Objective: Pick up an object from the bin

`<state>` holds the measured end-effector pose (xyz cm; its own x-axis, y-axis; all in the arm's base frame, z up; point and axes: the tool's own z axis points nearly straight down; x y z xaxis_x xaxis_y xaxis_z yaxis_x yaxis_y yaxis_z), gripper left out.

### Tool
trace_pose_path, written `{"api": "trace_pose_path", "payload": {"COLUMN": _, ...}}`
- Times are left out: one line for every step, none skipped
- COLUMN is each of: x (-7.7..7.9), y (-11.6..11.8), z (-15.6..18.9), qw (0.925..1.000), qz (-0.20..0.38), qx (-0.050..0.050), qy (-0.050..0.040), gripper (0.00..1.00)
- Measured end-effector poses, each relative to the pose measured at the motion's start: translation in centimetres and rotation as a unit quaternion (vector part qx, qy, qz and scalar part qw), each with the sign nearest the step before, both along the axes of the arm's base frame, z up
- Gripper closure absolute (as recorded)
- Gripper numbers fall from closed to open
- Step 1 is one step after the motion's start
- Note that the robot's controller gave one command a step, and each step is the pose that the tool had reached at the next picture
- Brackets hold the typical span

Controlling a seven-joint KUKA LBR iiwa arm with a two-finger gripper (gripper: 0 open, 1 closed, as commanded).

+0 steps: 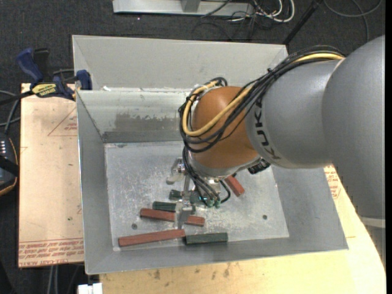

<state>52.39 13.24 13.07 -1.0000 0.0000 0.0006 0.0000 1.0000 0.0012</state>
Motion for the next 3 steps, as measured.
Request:
{"api": "trace_pose_path", "payload": {"x": 1.2, "y": -0.8, "z": -5.4, "qw": 0.9974, "qz": -0.072, "qx": 0.003, "qy": -0.0031, "gripper": 1.00}}
{"api": "trace_pose_path", "payload": {"x": 1.2, "y": -0.8, "z": -5.4, "qw": 0.9974, "qz": -0.072, "qx": 0.003, "qy": -0.0032, "gripper": 1.00}}
{"api": "trace_pose_path", "payload": {"x": 1.9, "y": -0.3, "z": 9.2, "qw": 0.9956, "qz": -0.093, "qx": 0.000, "qy": -0.0018, "gripper": 1.00}}
